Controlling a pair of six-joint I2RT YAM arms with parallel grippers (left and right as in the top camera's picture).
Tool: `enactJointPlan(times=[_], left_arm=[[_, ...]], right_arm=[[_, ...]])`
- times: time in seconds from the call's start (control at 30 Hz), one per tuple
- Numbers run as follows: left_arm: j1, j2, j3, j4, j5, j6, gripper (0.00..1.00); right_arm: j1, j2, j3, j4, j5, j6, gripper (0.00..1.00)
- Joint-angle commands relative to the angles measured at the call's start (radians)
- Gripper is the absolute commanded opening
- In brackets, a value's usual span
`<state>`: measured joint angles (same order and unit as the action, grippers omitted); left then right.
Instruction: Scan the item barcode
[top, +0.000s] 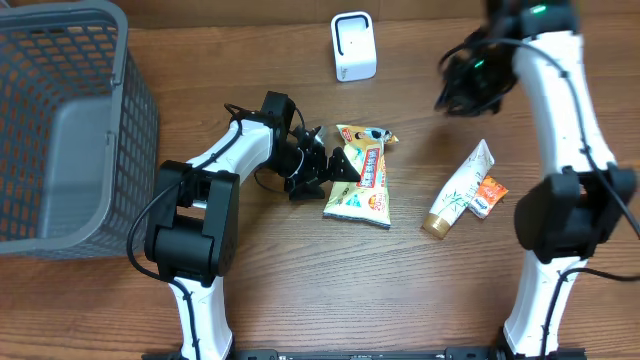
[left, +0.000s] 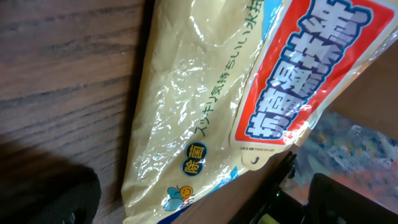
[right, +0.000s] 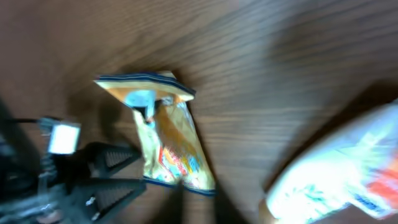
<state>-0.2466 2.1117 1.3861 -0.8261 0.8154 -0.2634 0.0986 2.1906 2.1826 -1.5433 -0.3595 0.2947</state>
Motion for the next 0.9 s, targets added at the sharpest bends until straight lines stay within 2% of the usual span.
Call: enactJointPlan(times=[0.0,0.17,0.37,0.5,0.87], left_arm=[[0.003,0.043,-0.027,-0.014,-0.066,-0.006,1.00],[0.004,0.043,-0.027,-0.014,-0.063,-0.007,1.00],[-0.004,0.043,-0.027,-0.011,-0.068,-0.010,1.00],[-0.011,0.046,-0.028,-0.011,-0.127,-0.050,1.00],[-0.016,0.118,-0.028,-0.003,-0.044,-0.074,1.00]], right_arm=[[0.068,-0.004,-0.174,0.094,-0.007,0.061,0.04],[0.135,-0.004,-0.381,0.254,-0.051,0.130,0.04],[0.200,-0.004,-0.547,0.406,-0.105,0.215,0.04],[0.219,-0.004,-0.569,0.438,-0.205,0.214,0.04],[0.233,-0.004,-0.569,0.489,-0.342,0.215,0.04]])
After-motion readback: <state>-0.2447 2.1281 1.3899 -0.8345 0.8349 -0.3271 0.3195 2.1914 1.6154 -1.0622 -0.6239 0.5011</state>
